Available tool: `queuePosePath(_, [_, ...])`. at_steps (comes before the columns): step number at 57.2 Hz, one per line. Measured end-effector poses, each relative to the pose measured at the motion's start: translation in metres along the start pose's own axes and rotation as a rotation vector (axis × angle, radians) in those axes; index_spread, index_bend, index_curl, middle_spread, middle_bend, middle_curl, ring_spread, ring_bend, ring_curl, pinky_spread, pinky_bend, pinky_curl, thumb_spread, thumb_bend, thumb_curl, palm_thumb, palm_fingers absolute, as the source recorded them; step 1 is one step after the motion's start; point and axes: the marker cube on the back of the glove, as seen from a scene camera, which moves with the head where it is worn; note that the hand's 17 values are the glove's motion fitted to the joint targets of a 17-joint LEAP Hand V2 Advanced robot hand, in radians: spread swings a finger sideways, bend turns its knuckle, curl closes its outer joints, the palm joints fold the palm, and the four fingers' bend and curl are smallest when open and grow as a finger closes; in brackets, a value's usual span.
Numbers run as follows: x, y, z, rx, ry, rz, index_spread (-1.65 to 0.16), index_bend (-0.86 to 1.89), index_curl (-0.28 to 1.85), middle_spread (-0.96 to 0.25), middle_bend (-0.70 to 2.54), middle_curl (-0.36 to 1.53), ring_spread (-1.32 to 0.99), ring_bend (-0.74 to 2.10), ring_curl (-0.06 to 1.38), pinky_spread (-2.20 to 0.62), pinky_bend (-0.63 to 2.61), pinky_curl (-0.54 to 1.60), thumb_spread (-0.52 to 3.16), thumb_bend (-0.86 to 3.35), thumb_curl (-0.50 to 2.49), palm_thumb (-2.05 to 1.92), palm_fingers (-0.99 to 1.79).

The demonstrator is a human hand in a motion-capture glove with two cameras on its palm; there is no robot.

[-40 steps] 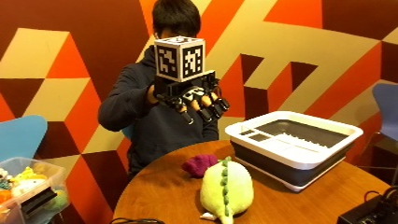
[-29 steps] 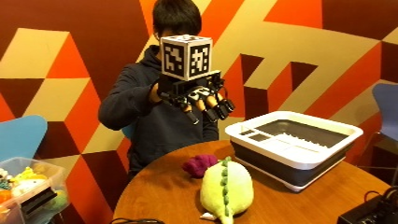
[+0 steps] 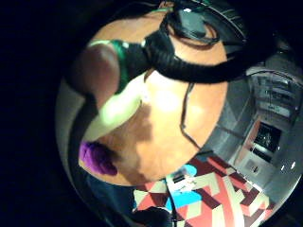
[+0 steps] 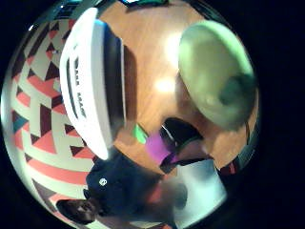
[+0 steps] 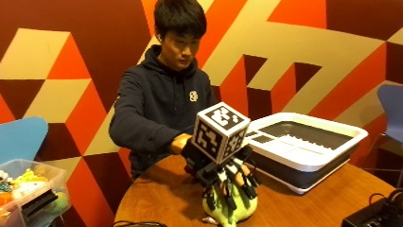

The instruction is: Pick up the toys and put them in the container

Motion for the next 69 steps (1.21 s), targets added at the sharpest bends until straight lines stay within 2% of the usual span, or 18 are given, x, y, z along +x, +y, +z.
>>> queuePosePath(2, [0.001, -0.003, 0.014, 0.000, 0.000, -0.008, -0.30, 0.16, 0.19, 0.01, 0.07, 0.16, 0.03, 0.28, 0.17, 0.06, 1.11, 0.38, 1.28, 0.15, 0.25, 0.28, -0.14])
queuePosePath(6, [0.003, -0.009, 0.031, 0.059, -0.007, -0.019, -0.31, 0.19, 0.21, 0.00, 0.11, 0.15, 0.03, 0.40, 0.20, 0.03, 1.16, 0.39, 1.26, 0.20, 0.28, 0.40, 0.08])
queuePosePath(9, [0.005, -0.013, 0.034, 0.131, -0.011, -0.036, -0.31, 0.21, 0.22, -0.02, 0.21, 0.17, -0.02, 0.61, 0.23, -0.04, 1.09, 0.35, 1.27, 0.27, 0.33, 0.55, 0.40])
queuePosePath(11, [0.005, -0.015, 0.035, 0.179, -0.007, -0.052, -0.31, 0.21, 0.23, -0.03, 0.22, 0.18, -0.06, 0.66, 0.23, -0.08, 1.05, 0.33, 1.26, 0.29, 0.35, 0.59, 0.47])
queuePosePath(12, [0.005, -0.016, 0.034, 0.206, -0.002, -0.060, -0.30, 0.19, 0.23, -0.06, 0.27, 0.20, -0.11, 0.76, 0.27, -0.14, 1.05, 0.33, 1.27, 0.32, 0.37, 0.64, 0.65])
queuePosePath(16, [0.004, -0.018, 0.029, 0.290, 0.009, -0.081, -0.31, 0.20, 0.24, -0.12, 0.44, 0.26, -0.23, 0.87, 0.32, -0.26, 0.96, 0.31, 1.00, 0.33, 0.45, 0.78, 0.93])
queuePosePath(20, [0.002, -0.016, 0.020, 0.279, -0.018, -0.089, -0.34, 0.28, 0.28, -0.16, 0.61, 0.33, -0.29, 0.98, 0.38, -0.34, 0.91, 0.32, 0.81, 0.32, 0.51, 0.81, 1.20])
queuePosePath(25, [0.000, -0.004, 0.000, 0.261, -0.048, -0.087, -0.37, 0.38, 0.34, -0.20, 0.74, 0.40, -0.33, 1.05, 0.44, -0.38, 0.92, 0.36, 0.62, 0.32, 0.56, 0.83, 1.21])
queuePosePath(37, [-0.018, 0.052, -0.079, 0.362, -0.102, -0.113, -0.43, 0.62, 0.51, -0.25, 0.94, 0.53, -0.39, 1.19, 0.54, -0.42, 1.01, 0.43, 0.23, 0.34, 0.67, 0.83, 1.12])
queuePosePath(48, [-0.063, 0.087, -0.119, 0.446, -0.164, -0.210, -0.47, 0.73, 0.67, -0.26, 1.03, 0.64, -0.40, 1.28, 0.61, -0.42, 1.10, 0.49, -0.04, 0.37, 0.73, 0.82, 1.04])
queuePosePath(61, [-0.171, 0.086, -0.149, 0.606, -0.382, -0.410, -0.49, 0.77, 0.85, -0.27, 1.09, 0.74, -0.40, 1.36, 0.67, -0.42, 1.18, 0.53, -0.26, 0.40, 0.76, 0.79, 0.96])
queuePosePath(69, [-0.232, 0.064, -0.151, 0.577, -0.443, -0.468, -0.50, 0.77, 0.95, -0.27, 1.12, 0.80, -0.40, 1.39, 0.70, -0.42, 1.21, 0.55, -0.36, 0.40, 0.78, 0.78, 0.93])
